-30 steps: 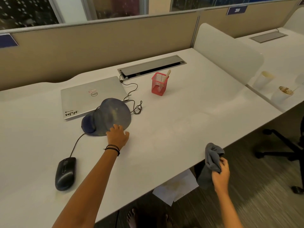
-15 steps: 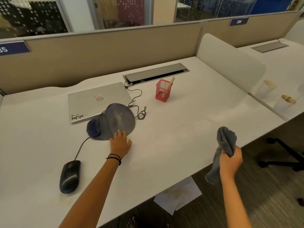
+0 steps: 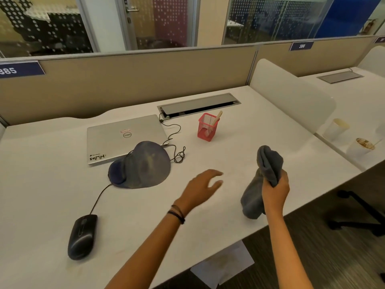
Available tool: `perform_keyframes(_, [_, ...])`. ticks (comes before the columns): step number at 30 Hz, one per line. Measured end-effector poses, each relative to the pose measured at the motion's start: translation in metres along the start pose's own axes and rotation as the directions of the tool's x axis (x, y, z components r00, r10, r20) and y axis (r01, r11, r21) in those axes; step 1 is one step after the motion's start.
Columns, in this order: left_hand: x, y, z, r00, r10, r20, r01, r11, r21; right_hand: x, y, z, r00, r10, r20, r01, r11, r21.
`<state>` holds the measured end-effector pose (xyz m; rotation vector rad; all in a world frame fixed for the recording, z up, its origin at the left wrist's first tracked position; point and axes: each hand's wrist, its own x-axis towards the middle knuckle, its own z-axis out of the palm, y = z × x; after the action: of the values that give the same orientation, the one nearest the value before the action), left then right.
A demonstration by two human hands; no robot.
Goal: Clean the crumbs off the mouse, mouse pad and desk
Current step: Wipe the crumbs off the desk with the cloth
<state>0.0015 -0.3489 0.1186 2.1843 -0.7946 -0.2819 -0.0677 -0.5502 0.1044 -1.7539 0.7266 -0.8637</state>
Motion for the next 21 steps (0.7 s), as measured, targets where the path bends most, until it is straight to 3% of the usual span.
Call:
perform_keyframes(5, [0.028,0.072,0.023,0.99,0.039,-0.139,-0.028,0.997,0.076,-0.007,0.001,0.018,0.997,-0.077,-0.001,0.077,0.996,0.037])
perform_keyframes(12, [0.049,0.093,0.028,0.971,0.107,-0.213,-0.063,0.978,0.201,-0.013,0.004,0.026,0.994,-0.1,-0.044,0.105,0.981,0.162])
perform_keyframes(21, [0.069,0.113,0.021,0.947,0.247,-0.205,-0.186,0.943,0.277,-0.02,0.008,0.013,0.985,-0.035,0.172,-0.016,0.958,0.286])
